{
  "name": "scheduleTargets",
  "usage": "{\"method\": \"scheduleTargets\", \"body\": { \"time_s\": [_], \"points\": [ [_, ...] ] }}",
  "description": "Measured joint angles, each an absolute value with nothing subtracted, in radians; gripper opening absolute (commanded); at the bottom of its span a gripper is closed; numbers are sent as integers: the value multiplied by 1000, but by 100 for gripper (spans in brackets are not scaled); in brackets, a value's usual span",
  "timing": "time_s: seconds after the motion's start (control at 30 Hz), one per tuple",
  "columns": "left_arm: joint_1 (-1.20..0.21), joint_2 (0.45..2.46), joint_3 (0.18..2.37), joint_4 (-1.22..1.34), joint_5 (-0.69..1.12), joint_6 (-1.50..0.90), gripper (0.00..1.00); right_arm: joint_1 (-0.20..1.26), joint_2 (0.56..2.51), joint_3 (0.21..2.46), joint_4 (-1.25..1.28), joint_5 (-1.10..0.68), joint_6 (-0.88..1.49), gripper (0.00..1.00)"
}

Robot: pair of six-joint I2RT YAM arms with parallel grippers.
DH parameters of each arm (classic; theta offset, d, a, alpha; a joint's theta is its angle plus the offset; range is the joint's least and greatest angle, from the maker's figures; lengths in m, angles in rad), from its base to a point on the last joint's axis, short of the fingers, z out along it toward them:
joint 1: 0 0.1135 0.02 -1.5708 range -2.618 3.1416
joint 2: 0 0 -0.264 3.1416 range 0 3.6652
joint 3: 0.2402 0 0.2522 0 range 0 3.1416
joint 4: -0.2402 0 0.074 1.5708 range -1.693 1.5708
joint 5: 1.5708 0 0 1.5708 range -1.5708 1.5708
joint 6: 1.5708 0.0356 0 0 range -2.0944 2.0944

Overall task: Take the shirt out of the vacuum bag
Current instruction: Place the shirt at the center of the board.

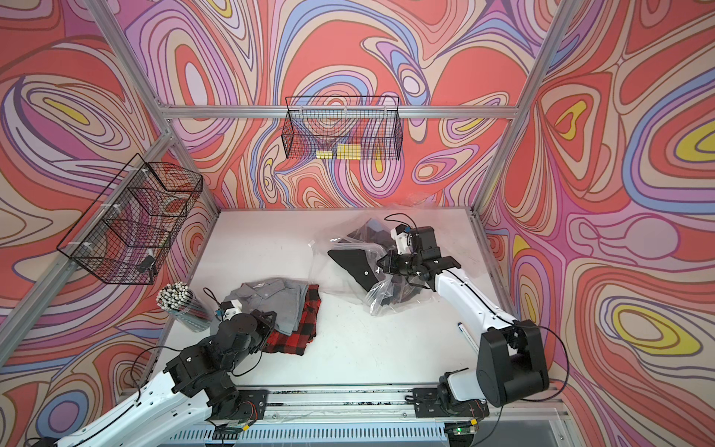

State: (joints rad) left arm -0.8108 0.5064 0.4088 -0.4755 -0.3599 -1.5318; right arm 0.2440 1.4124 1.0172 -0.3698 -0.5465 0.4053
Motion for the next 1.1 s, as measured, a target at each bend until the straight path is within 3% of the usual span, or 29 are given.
{"method": "scheduleTargets", "body": {
  "time_s": [0.1,0.27,0.4,0.6,0.9,1.1],
  "points": [
    [-835,506,397,-493,-362,-1545,73,244,1417,1017,-371,-546,405,0],
    [-845,500,465,-603,-392,-1543,99,248,1419,1017,-372,-546,405,0],
    [-845,499,553,-610,-410,-1483,99,251,1419,1017,-372,-545,405,0],
    [-849,583,529,-343,-352,-1313,99,257,1418,1020,-375,-517,406,0],
    [-851,1113,714,32,-219,-1082,98,257,1415,1076,-414,-493,409,0],
    [-836,1365,813,283,-157,-995,94,257,1415,1077,-430,-493,408,0]
  ]
}}
